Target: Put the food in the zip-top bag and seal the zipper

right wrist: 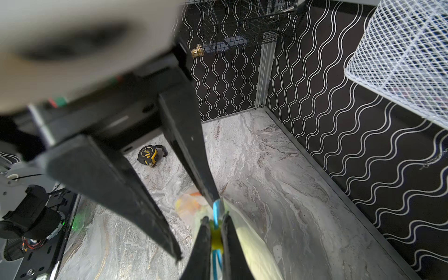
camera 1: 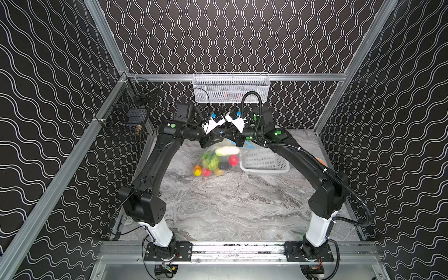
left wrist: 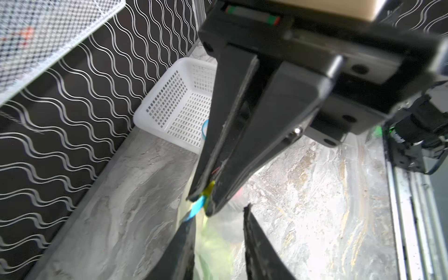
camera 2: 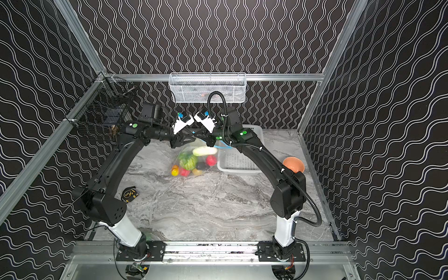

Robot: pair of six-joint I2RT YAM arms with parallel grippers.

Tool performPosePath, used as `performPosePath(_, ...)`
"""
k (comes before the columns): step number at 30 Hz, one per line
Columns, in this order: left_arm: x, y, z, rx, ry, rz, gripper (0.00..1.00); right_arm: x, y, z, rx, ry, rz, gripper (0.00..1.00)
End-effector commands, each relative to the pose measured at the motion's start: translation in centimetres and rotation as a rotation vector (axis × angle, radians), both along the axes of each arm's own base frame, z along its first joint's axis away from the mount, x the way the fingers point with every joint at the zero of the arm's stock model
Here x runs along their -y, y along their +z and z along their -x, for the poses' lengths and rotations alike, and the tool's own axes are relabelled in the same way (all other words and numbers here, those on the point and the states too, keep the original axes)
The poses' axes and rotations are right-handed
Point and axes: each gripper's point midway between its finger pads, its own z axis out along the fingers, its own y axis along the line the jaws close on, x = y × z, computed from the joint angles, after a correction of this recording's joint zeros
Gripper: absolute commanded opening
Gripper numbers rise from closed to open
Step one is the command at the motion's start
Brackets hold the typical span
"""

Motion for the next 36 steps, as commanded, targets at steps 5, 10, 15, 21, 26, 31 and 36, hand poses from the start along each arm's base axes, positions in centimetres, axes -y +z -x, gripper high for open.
performPosePath(5,-1.0,-1.5,-0.3,0.042,0.007,-0.093,0.43,-0.2,1.1,0.4,0.039,0.035,-0.031,0.02)
performPosePath(10,-1.7,-1.1,-1.2,0.083,0.041,-0.119,0.47,-0.1,1.2,0.4,0.043,0.035,-0.033,0.02)
performPosePath(15,-1.5,-0.7,-1.4,0.090,0.031,-0.104,0.53,-0.2,1.3,0.5,0.040,0.041,-0.041,0.00)
performPosePath(21,-0.5,-1.1,-1.1,0.068,-0.021,-0.064,0.55,-0.2,1.5,0.7,0.037,0.051,-0.050,0.00)
performPosePath(26,1.4,-1.3,-1.1,0.059,-0.060,-0.043,0.54,-0.3,1.3,0.6,0.033,0.053,-0.049,0.00)
performPosePath(31,1.9,-0.3,-1.6,0.065,-0.056,-0.022,0.36,-0.3,0.9,0.6,0.028,0.051,-0.041,0.00)
performPosePath(36,2.0,0.1,-1.5,0.061,-0.047,-0.003,0.00,-0.2,0.9,0.6,0.034,0.050,-0.038,0.01)
